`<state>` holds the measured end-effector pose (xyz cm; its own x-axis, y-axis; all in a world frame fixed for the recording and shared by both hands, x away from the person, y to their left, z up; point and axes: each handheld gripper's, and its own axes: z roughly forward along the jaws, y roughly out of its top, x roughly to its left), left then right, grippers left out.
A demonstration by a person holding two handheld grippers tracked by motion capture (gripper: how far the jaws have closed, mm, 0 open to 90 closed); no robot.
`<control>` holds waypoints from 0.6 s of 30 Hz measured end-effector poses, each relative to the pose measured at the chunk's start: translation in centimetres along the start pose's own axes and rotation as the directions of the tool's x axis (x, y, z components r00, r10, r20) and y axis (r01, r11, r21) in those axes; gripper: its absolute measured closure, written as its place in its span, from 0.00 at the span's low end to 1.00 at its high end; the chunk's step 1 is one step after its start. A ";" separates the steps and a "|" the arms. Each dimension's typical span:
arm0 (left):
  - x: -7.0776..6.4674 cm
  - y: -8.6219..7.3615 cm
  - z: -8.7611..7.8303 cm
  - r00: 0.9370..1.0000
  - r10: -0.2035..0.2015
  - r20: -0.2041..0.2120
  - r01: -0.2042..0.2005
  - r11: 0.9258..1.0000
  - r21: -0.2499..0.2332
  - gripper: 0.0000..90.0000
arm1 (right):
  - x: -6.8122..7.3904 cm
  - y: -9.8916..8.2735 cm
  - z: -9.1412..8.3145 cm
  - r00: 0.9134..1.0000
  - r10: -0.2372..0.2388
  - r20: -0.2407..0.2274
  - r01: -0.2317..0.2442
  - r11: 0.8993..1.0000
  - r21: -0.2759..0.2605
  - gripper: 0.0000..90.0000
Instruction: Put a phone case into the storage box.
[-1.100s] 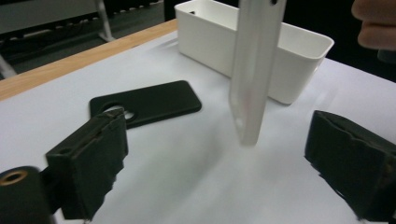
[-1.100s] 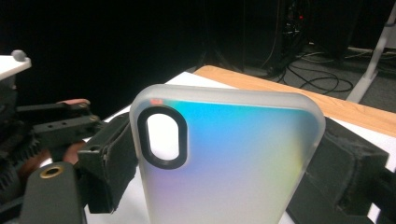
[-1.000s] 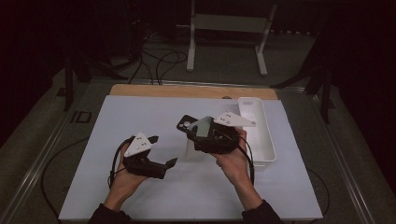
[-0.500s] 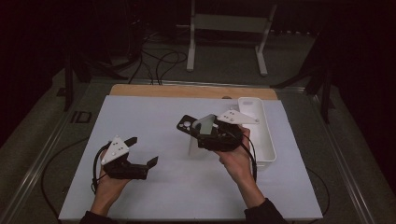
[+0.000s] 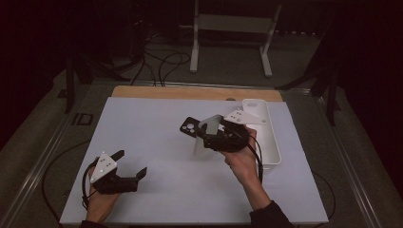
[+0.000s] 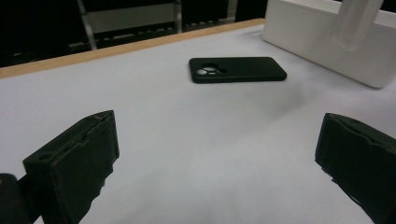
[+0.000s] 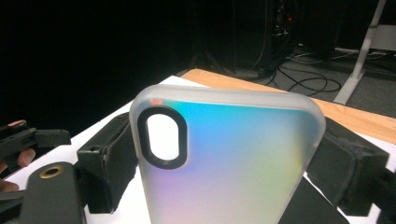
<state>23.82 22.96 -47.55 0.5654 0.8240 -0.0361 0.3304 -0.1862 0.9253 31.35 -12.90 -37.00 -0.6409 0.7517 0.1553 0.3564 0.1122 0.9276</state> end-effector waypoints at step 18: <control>0.4 -1.0 0.0 0.998 -0.006 -0.058 0.005 1.000 -0.029 0.00 | -1.8 1.5 -0.5 0.997 -0.007 0.075 0.008 1.000 -0.018 0.18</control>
<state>23.76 23.50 -48.53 0.5189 0.8546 -0.0202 0.3112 -0.1668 0.9356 32.71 -14.44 -35.75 -0.5901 0.7979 0.1231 0.3389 0.1064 0.9348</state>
